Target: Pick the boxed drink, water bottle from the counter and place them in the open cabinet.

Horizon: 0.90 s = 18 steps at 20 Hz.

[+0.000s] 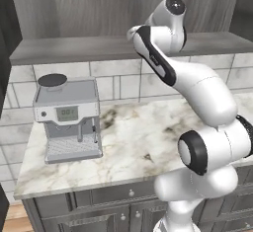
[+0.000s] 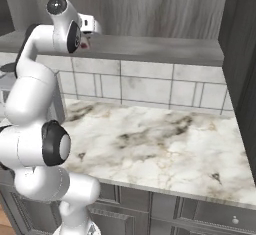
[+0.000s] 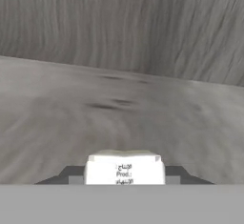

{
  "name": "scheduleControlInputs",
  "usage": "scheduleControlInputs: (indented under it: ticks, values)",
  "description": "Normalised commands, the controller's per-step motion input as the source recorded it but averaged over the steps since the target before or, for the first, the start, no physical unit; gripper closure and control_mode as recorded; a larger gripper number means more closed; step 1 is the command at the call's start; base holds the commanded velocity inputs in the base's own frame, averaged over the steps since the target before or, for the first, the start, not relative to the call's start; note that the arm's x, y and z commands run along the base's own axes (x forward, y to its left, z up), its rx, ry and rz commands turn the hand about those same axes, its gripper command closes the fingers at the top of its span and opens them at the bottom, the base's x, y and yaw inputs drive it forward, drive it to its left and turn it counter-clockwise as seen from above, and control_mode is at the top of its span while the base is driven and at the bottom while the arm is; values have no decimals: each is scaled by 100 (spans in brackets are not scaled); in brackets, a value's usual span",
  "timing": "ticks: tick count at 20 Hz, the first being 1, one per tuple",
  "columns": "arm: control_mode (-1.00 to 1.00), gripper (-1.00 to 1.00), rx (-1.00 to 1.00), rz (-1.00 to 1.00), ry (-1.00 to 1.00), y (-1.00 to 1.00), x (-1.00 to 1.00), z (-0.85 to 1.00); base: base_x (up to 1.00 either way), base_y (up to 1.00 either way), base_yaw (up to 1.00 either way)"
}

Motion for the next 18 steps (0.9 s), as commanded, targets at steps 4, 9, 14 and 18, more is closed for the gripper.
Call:
scheduleControlInputs:
  ticks: [4, 9, 14, 18]
  values:
    - [-100, 100, 0, 0, 0, 0, 34, -2, 0, 0, 0]
    - [-100, 100, 1, 0, 0, 0, 32, -2, 0, 0, 0]
    - [-100, 100, 3, 0, 5, 0, 26, -6, 0, 0, 0]
    - [-100, 100, 4, 0, 22, 0, 24, 0, 0, 0, 0]
